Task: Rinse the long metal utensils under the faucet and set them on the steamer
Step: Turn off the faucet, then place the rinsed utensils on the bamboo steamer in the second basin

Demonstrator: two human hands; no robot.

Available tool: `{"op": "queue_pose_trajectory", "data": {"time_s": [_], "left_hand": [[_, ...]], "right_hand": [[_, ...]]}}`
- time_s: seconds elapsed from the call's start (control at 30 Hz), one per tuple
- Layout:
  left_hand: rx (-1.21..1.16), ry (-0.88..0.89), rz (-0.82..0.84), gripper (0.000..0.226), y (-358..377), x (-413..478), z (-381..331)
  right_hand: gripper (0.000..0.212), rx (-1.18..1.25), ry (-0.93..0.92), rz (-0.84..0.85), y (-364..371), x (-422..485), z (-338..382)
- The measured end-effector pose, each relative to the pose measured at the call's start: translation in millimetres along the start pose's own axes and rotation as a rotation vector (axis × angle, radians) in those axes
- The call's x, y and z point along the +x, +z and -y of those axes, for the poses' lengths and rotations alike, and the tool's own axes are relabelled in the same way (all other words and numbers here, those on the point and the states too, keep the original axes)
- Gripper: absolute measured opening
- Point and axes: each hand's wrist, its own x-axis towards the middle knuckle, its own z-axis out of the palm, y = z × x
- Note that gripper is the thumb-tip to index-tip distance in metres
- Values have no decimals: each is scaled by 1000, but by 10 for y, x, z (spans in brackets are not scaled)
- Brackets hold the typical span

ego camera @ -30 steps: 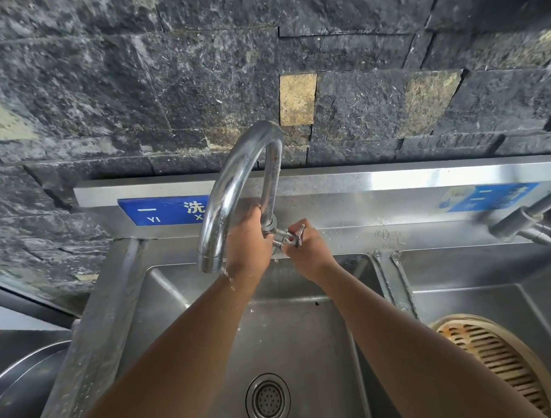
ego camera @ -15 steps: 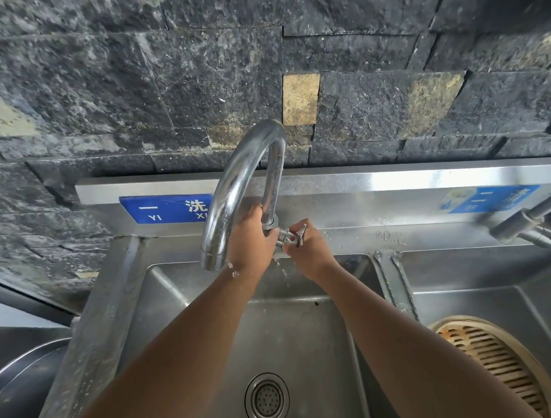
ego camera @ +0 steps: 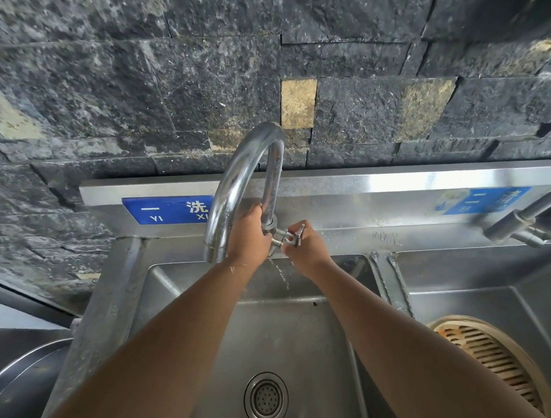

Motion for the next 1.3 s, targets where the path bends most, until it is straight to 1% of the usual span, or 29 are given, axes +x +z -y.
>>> {"op": "queue_pose_trajectory", "data": {"time_s": [0.13,0.23,0.33,0.37,0.4,0.47,0.53,0.63,0.7,0.8,0.9,1.0,1.17,1.3], "left_hand": [[-30,-13,129,38,-144,-88,-37],[-27,-8,138,54,-151,-310,-88],[-43,-32,180,75,-127,-612,-168],[-33,-36,195,75,-114,-716,-205],[-16,-40,217,71,-97,-820,-249],[16,-50,273,63,-59,-1013,-364],[22,-49,315,62,2,-1181,-510],[27,-51,349,59,183,-1380,-752],[30,-48,346,56,361,-1486,-915],[40,-71,325,54,678,-1635,-1180],[4,-166,289,54,1029,-1796,-1467],[-24,-265,203,57,1368,-1984,-1720],[-108,-442,71,72,1911,-2404,-1931],[-56,-588,95,105,2297,-2671,-1836]], "right_hand": [[37,-99,46,16,-63,-169,121],[49,-140,55,23,-166,-410,168],[59,-119,84,4,-362,-713,171],[58,-112,90,0,-446,-819,165],[53,-120,90,-4,-534,-917,143],[35,-166,73,0,-725,-1094,83],[20,-174,66,-5,-928,-1249,4],[16,-152,61,-17,-1243,-1411,-193],[13,-117,78,3,-1473,-1450,-386],[25,-122,91,14,-1833,-1441,-745],[31,-123,58,44,-2132,-1391,-1145],[26,-141,26,123,-2322,-1417,-1444],[15,-109,51,193,-2474,-1481,-1767],[20,-147,33,240,-2390,-1413,-1958]]}}
